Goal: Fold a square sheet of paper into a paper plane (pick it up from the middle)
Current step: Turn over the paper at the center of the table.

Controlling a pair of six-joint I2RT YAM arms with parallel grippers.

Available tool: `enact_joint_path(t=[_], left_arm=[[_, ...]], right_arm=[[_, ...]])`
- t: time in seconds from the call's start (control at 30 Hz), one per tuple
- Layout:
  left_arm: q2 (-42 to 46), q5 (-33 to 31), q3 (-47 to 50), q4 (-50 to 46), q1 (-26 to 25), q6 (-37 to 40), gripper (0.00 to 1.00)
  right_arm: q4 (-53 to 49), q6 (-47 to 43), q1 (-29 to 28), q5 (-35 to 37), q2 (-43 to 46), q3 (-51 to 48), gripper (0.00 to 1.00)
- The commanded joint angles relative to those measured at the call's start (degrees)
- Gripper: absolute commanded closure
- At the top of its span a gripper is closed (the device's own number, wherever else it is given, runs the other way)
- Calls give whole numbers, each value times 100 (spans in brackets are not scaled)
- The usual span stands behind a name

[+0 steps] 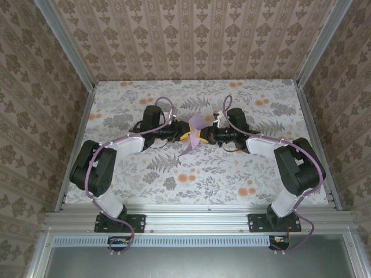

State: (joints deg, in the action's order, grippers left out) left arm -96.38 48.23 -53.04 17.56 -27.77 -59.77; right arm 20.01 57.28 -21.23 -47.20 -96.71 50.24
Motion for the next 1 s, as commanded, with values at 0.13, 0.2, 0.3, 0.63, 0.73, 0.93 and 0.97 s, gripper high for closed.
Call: enact_joint_path(t=[0.13, 0.2, 0.3, 0.63, 0.73, 0.93, 0.97], left_arm=[[81, 59, -174, -256, -40, 316, 83], [84, 40, -174, -288, -35, 340, 87], [71, 18, -196, -315, -32, 369, 89], [60, -94, -273, -296, -22, 260, 93], [37, -111, -299, -260, -21, 221, 93], [-64, -103, -330, -67, -73, 82, 93], [-74, -102, -322, -52, -79, 67, 94]], right_arm=[[-74, 38, 27, -61, -24, -40, 97], [-65, 33, 31, -61, -7, -46, 95], [-89, 29, 40, -61, 25, -67, 90], [-741, -228, 128, 294, 698, -440, 56], [-395, 140, 111, 314, 856, -727, 48], [1005, 1273, -195, 353, 628, -983, 37], [1175, 1411, -258, 410, 542, -976, 36]])
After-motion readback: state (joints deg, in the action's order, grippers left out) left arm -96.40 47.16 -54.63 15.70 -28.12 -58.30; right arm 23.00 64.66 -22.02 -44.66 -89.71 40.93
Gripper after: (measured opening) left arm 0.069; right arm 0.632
